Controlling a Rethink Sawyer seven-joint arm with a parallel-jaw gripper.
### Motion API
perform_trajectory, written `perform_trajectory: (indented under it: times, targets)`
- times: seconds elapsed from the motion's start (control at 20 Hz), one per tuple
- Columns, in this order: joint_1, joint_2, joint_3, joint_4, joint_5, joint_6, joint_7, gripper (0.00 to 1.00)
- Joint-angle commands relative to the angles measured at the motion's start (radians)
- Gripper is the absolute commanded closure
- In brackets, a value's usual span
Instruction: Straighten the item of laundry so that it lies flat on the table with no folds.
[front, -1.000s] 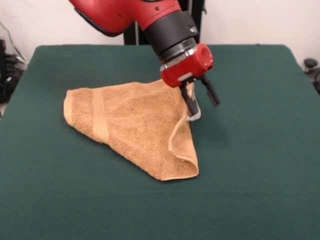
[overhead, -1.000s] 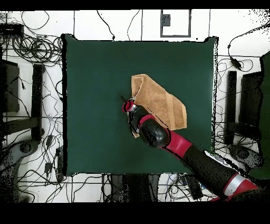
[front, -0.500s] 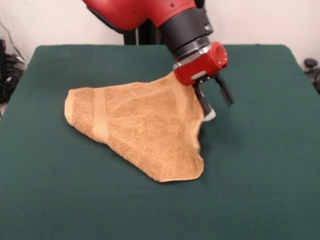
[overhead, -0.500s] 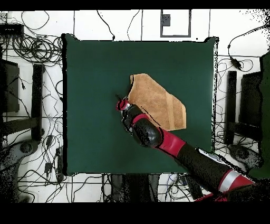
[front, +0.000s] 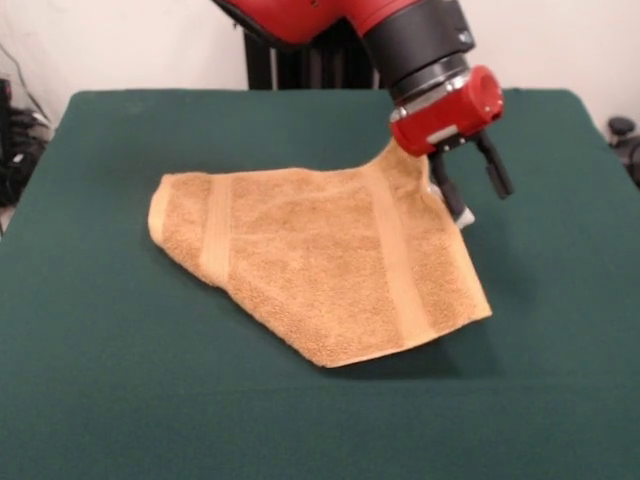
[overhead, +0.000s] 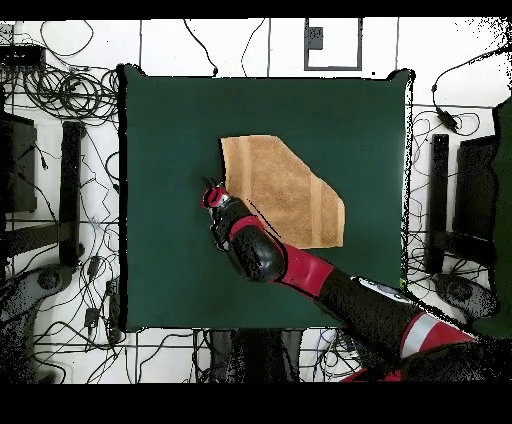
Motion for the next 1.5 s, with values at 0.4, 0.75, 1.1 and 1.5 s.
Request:
perform_trajectory:
  times: [0.4, 0.75, 1.1, 1.5]
  targets:
    - [0.252, -0.293, -0.353, 0.067, 0.286, 0.17, 0.197, 0.0]
    - [0.419, -0.381, -0.669, -0.016, 0.307, 0.428, 0.04, 0.0]
    - [0.341, -0.342, -0.631, -0.076, 0.154, 0.432, 0.05, 0.0]
    - [0.28, -0.244, -0.681, -0.261, -0.098, 0.16, 0.008, 0.0]
